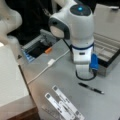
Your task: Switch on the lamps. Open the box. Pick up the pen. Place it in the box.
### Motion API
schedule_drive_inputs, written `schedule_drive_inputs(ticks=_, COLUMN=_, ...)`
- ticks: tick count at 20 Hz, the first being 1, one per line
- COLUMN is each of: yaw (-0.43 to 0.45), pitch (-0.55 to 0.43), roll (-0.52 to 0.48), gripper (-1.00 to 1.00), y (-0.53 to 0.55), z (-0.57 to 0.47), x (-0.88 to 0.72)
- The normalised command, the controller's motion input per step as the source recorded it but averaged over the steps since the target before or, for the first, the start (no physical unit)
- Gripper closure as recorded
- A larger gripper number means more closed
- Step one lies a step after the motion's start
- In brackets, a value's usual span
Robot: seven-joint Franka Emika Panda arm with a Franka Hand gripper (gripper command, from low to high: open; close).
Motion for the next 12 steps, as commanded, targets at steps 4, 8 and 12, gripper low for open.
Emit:
schedule_drive_inputs(ticks=4, yaw=0.137, pitch=0.048, roll=0.047, gripper=-1.0, y=-0.03, z=-0.12, x=0.21)
schedule_drive_inputs(ticks=8, yaw=0.09, pitch=-0.013, roll=0.045, gripper=-1.0, y=-0.04, z=-0.12, x=0.22)
schedule_drive_inputs(ticks=12, yaw=0.079, pitch=-0.029, roll=0.043, gripper=-1.0, y=-0.04, z=-0.06, x=0.18)
